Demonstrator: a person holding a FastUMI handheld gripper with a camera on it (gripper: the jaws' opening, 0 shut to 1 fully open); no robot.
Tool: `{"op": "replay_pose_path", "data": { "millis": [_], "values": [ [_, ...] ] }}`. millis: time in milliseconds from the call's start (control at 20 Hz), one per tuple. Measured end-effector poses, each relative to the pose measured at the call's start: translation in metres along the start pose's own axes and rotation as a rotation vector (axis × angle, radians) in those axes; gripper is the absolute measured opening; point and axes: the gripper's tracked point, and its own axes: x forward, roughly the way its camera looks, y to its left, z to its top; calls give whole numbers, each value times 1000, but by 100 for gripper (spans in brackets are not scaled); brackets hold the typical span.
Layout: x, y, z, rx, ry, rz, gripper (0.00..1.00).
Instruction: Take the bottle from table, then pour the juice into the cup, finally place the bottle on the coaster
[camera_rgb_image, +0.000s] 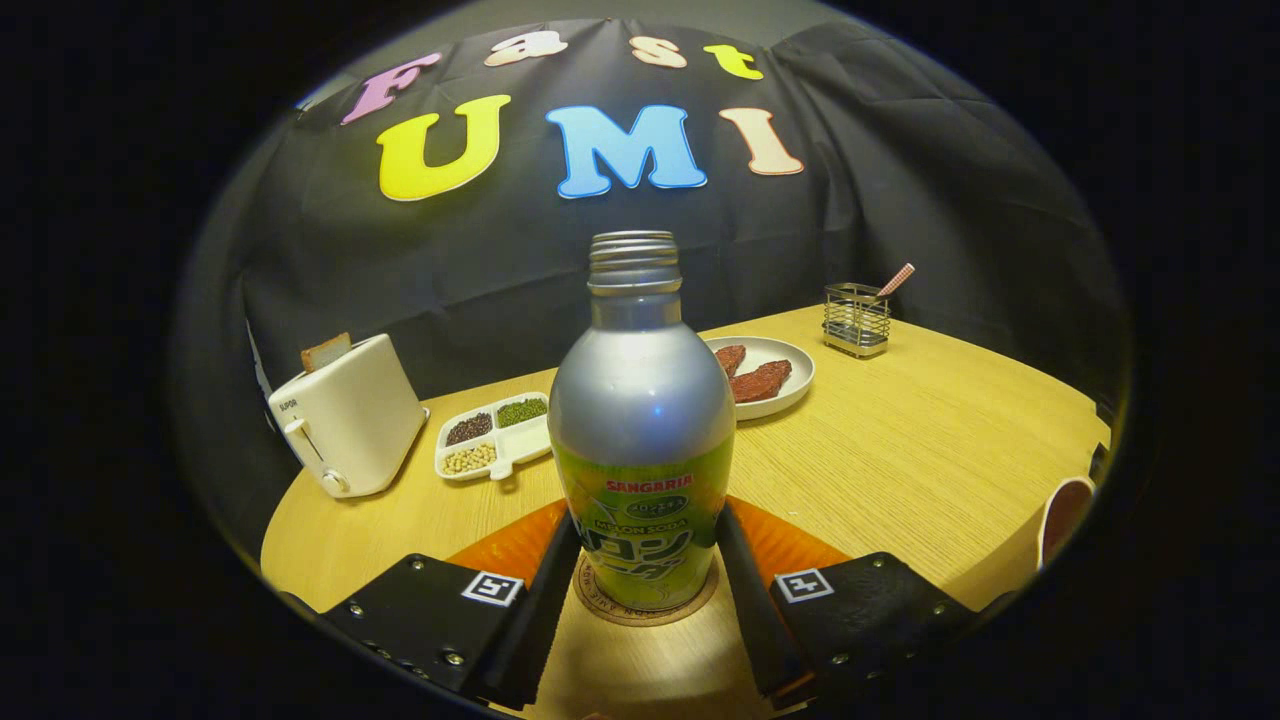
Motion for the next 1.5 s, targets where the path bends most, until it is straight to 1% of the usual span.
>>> {"op": "replay_pose_path", "data": {
  "millis": [100,250,350,400,450,500,700,850,1050,1250,1500],
  "values": [
    [3,1,-2,-28,3,1,77],
    [1,2,-3,-39,8,8,77],
    [0,2,-4,-51,13,4,82],
    [-1,3,-5,-53,14,5,90],
    [-3,3,-4,-56,12,7,96],
    [-5,3,-4,-56,13,7,98],
    [-24,10,1,-64,6,46,98],
    [-50,14,11,-78,-18,88,98],
    [-94,17,43,-89,-94,140,98],
    [-140,21,72,-50,-168,201,98],
    [-190,15,96,-54,-233,230,98]
  ]
}}
